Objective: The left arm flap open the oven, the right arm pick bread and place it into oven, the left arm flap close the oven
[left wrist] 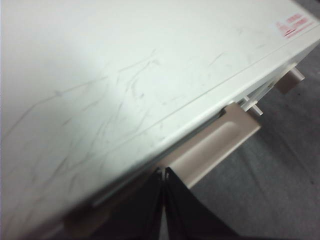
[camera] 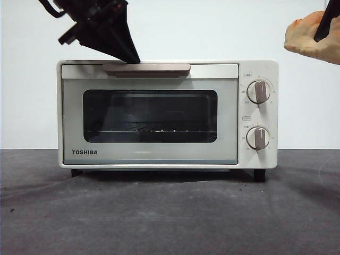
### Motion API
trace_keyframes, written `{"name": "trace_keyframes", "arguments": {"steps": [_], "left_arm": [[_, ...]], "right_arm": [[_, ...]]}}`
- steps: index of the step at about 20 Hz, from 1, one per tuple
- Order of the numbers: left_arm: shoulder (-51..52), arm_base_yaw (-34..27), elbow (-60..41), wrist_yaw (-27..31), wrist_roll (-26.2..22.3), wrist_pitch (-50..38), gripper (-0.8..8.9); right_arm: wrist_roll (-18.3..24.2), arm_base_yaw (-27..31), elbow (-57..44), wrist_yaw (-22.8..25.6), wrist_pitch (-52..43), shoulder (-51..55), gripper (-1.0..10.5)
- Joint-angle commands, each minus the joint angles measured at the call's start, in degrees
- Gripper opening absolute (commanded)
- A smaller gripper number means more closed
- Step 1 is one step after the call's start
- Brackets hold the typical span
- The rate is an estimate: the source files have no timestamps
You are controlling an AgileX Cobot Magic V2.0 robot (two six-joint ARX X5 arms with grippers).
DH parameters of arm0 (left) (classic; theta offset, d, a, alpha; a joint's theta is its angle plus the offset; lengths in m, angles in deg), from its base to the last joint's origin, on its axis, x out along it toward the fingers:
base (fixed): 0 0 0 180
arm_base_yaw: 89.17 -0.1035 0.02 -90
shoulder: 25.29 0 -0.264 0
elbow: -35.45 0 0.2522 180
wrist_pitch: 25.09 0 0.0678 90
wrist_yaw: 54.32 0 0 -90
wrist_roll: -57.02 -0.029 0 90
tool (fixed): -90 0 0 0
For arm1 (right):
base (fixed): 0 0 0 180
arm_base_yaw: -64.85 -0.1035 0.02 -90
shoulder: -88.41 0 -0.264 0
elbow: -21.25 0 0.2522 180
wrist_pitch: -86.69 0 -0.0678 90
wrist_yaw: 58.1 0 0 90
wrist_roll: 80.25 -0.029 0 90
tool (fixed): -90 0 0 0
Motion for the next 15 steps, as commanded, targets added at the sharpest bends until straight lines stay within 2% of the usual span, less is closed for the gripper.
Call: {"name": "trace_keyframes", "arguments": {"steps": [1,3,15], "left_arm": [[-1.38,0.83,1.42,1.25,-1.51,-0.04,0.18],[-1.7,1.05,1.42,2.67,-1.92,0.04,0.17],[-4.52,5.18,1.42,2.67,-2.58,5.68,0.17]], "right_arm": [[0.5,-0.5,1.03,0.13,-0.37,-0.11,1.5],[0.5,-0.5,1.03,0.13,-0.37,-0.11,1.5],[0.74,-0.5,1.03,0.13,-0.42,-0.09,1.5]]}}
